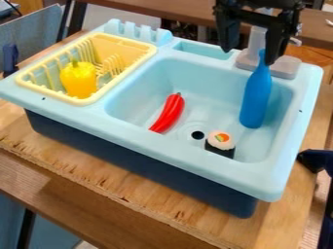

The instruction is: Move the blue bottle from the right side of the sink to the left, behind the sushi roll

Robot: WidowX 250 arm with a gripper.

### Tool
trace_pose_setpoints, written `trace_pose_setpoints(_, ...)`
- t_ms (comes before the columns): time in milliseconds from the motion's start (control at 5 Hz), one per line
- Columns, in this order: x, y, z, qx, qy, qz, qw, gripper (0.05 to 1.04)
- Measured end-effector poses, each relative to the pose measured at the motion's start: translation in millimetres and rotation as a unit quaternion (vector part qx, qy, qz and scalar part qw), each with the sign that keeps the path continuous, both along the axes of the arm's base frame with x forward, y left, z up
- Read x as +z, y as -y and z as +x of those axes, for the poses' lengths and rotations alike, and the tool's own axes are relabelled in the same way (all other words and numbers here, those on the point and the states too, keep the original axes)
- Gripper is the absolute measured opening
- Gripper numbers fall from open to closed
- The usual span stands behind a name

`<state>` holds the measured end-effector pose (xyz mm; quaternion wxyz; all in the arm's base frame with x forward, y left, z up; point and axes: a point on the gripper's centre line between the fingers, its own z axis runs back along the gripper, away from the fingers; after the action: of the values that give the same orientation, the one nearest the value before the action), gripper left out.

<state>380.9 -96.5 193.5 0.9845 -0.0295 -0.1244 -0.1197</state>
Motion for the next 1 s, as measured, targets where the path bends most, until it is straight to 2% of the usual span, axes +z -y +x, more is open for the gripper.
trace_pose_setpoints(200,-6.8,3,12,-0.002,-0.021,-0.006,0.9998,0.999)
trace_pose_setpoints(400,-18.9,0,22,0.008,-0.039,-0.002,0.9992,0.999)
trace_pose_setpoints(800,-32.7,5,28,0.005,-0.066,-0.006,0.9978,0.965)
trace_pose_setpoints(1000,-37.4,6,32,0.007,-0.070,-0.008,0.9975,0.826)
